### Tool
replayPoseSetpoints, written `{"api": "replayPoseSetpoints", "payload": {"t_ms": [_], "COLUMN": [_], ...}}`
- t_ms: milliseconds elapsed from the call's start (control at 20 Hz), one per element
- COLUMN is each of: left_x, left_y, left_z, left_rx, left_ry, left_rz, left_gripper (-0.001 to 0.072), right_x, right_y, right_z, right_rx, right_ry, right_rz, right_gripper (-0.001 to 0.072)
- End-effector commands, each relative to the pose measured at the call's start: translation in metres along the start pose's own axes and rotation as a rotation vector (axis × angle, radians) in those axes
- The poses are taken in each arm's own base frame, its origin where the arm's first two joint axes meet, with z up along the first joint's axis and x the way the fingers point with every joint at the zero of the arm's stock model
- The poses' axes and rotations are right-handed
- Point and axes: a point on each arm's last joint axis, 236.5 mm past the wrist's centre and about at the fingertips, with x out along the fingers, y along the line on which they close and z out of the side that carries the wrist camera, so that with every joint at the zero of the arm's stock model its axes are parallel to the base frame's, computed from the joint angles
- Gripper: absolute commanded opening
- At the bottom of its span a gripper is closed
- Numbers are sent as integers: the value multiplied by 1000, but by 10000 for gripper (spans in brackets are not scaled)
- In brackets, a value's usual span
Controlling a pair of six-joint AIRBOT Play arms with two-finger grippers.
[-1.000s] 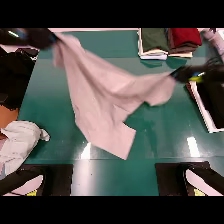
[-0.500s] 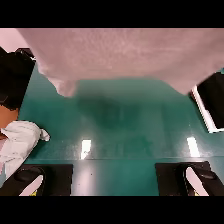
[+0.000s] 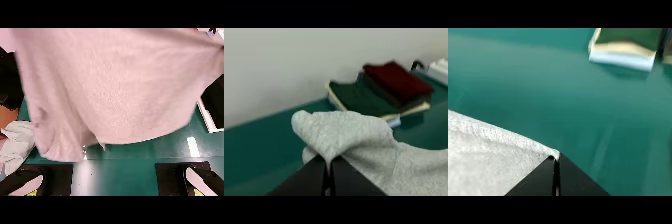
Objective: Fold the shirts.
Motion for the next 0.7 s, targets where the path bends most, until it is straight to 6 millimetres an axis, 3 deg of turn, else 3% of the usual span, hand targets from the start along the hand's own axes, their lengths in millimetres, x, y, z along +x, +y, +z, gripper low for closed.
{"api": "replayPoseSetpoints", "payload": {"t_ms": [0, 150, 250, 350, 400, 450, 500, 650], "left_x": [111, 180, 205, 214, 212, 205, 194, 138], "left_y": [34, 51, 59, 75, 86, 99, 111, 122], "left_z": [-136, -255, -302, -316, -313, -307, -301, -297], "left_rx": [-91, -178, -212, -294, -337, -379, -420, -465], "left_ry": [387, 641, 718, 724, 709, 696, 704, 810], "left_rz": [-18, -35, -35, 17, 49, 77, 100, 115], "left_gripper": [21, 22, 22, 25, 152, 513, 608, 607], "right_x": [82, 153, 194, 226, 235, 241, 243, 230], "right_y": [-23, -34, -46, -52, -59, -65, -68, -56], "right_z": [-70, -122, -135, -132, -127, -121, -114, -103], "right_rx": [97, 142, 175, 207, 216, 222, 227, 246], "right_ry": [325, 496, 522, 521, 520, 519, 520, 525], "right_rz": [-24, -13, -16, 1, -5, -7, -1, 84], "right_gripper": [12, 12, 12, 18, 141, 407, 424, 423]}}
